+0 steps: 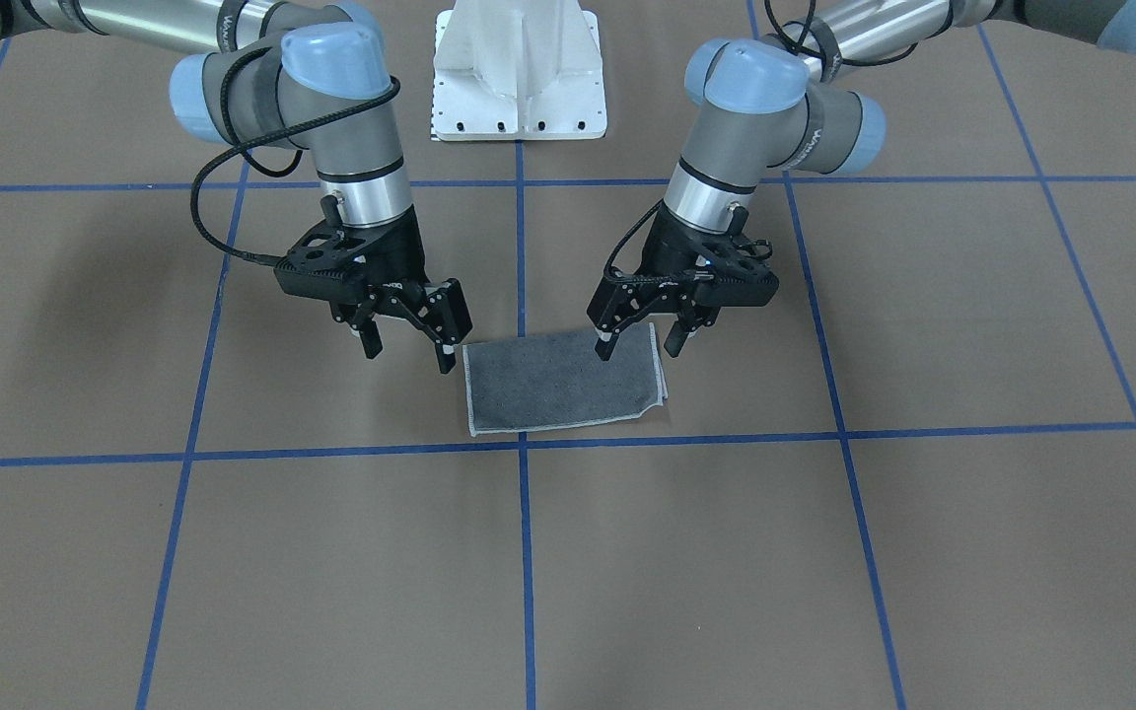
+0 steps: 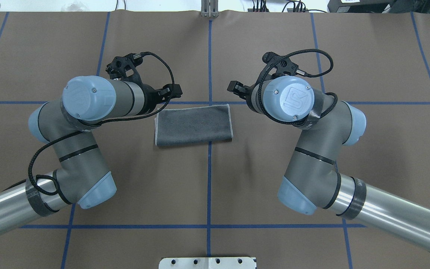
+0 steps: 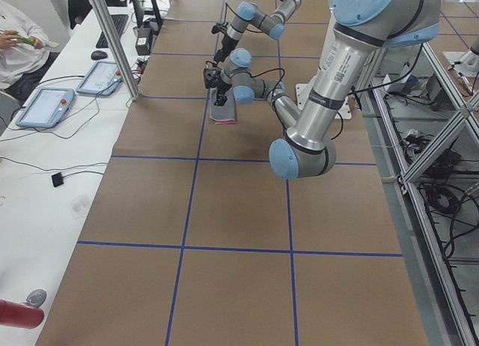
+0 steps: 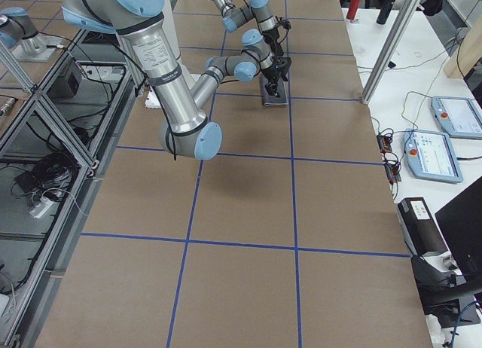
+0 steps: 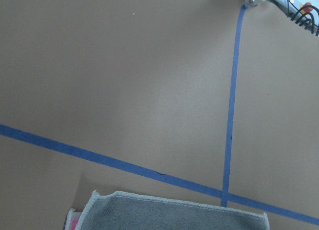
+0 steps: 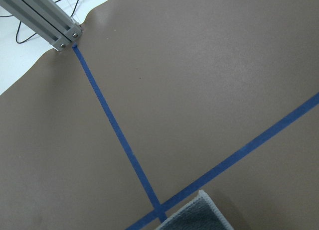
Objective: Fold towel twice with both arms
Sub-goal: 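Grasp the folded strip's end nearest the left gripper while the right arm withdraws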
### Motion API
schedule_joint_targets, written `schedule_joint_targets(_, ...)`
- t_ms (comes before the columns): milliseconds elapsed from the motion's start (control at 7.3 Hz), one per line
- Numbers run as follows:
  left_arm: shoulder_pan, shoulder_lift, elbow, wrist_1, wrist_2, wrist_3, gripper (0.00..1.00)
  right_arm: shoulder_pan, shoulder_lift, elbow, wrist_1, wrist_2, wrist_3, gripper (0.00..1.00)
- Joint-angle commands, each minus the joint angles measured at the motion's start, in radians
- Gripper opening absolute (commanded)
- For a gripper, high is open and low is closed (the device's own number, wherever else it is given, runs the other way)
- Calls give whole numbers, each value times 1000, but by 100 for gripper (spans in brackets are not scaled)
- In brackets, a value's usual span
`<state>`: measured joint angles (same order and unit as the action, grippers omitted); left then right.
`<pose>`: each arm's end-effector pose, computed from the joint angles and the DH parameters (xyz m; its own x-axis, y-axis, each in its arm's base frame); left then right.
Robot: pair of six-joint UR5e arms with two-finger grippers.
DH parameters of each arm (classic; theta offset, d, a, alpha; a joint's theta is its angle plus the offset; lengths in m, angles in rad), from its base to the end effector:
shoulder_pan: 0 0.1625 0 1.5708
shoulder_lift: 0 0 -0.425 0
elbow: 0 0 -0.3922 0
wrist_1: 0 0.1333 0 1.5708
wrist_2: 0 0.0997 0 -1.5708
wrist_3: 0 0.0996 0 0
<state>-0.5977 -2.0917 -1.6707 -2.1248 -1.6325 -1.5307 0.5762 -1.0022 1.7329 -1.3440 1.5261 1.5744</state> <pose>0.4746 -0.4769 0.2494 0.3392 -0.1825 -0.9228 0.5014 0.8651 0.0132 -0.4781 -0.4749 0.2346 0.4806 0.3165 0.8178 -0.5767 0.8167 0.0228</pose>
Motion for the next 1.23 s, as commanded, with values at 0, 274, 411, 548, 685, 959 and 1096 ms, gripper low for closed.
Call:
schedule_joint_targets(0, 24, 126, 3, -134, 10, -17, 100, 49, -33, 13, 0, 64, -106, 100)
schedule_joint_targets(274, 71, 121, 31, -159, 46, -223, 94, 83, -79, 63, 0, 129, -184, 100)
schedule_joint_targets(411, 96, 116, 35, -159, 62, -306, 91, 83, -85, 68, 0, 129, -185, 100)
schedule_joint_targets(548, 99, 114, 37, -161, 84, -397, 88, 83, -85, 68, 0, 128, -183, 100)
schedule_joint_targets(685, 116, 116, 37, -159, 86, -452, 86, 83, -85, 68, 0, 126, -183, 100)
schedule_joint_targets(959, 143, 114, 49, -153, 85, -500, 83, 83, -87, 68, 0, 123, -183, 100)
schedule_joint_targets(1096, 153, 116, 52, -153, 85, -502, 82, 83, -85, 68, 0, 123, -183, 100)
